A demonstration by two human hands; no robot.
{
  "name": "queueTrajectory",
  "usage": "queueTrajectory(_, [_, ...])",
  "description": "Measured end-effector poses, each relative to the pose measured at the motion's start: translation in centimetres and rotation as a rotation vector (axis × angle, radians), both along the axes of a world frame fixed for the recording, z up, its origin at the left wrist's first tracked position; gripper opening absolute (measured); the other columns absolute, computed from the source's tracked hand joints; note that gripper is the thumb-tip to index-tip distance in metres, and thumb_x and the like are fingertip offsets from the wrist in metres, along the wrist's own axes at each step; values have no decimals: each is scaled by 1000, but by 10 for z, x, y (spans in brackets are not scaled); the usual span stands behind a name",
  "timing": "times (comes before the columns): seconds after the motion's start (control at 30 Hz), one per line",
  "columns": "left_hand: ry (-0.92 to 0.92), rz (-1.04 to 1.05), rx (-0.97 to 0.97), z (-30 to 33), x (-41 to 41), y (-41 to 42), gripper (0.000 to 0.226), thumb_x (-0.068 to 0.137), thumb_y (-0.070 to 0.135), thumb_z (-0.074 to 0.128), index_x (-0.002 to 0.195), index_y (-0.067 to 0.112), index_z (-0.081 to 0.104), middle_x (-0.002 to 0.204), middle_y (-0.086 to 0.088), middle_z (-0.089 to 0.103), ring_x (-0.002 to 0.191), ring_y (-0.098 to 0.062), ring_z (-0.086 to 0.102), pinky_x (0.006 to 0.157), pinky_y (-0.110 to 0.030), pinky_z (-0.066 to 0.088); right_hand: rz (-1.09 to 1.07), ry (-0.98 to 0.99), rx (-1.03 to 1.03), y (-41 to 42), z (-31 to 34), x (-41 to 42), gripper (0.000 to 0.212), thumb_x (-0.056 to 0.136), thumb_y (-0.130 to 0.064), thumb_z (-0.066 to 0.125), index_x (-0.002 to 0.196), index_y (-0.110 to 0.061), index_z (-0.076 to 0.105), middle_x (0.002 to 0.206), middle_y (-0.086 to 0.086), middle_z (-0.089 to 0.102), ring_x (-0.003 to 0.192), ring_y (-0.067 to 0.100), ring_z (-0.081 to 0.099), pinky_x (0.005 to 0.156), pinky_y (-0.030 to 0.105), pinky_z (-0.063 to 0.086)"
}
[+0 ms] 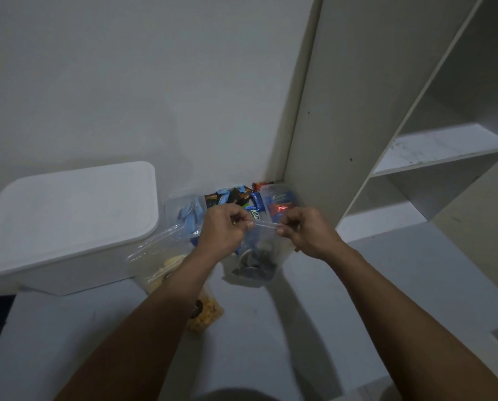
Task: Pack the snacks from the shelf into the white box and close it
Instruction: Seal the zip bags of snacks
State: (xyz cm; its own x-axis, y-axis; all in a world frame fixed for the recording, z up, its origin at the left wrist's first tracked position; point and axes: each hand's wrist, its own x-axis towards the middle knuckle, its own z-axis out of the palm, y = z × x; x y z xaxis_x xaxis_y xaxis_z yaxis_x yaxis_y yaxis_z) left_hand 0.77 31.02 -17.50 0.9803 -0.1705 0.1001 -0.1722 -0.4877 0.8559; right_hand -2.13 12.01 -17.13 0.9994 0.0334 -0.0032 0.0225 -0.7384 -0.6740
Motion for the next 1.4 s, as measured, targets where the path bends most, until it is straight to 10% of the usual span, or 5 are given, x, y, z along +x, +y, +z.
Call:
queueTrajectory(0.17, [29,4,-15,-1,-1,-1,19,79,3,71,70,19,68,67,8,63,65,-6,57,61,-18,43,-63,-20,95,0,0,-1,5,77,-9,78,76,-7,74,69,-12,59,61,2,56,57,15,48])
queueTrajectory(0.33, [49,44,-36,-2,5,5,11,79,3,72,75,13,72,75,-3,69,72,-14,61,72,-27,51,-85,28,37,-12,-3,-4,6,80,-8,75,75,-12,74,76,11,71,70,23,64,71,38,54])
queueTrajectory(0.7, [190,48,-241,-11,-8,18,22,82,-3,67,68,14,67,73,-11,66,74,-36,68,67,-49,60,43,159,88,-22,-11,0,22,73,-10,81,91,-8,70,80,6,71,67,16,67,69,39,56])
queueTrajectory(0.83, [260,63,-345,-17,-17,28,19,83,-3,67,72,13,67,74,-9,65,77,-28,68,71,-42,61,100,237,138,-13,-24,1,6,84,-6,71,90,-9,73,80,1,70,67,1,63,63,18,49])
queueTrajectory(1.4, [416,190,-104,-72,-96,94,10,77,-3,72,85,-6,71,72,-21,68,55,-14,62,56,-25,54,370,411,175,54,-56,2,10,88,-4,65,82,-10,70,87,13,70,82,23,69,64,27,60])
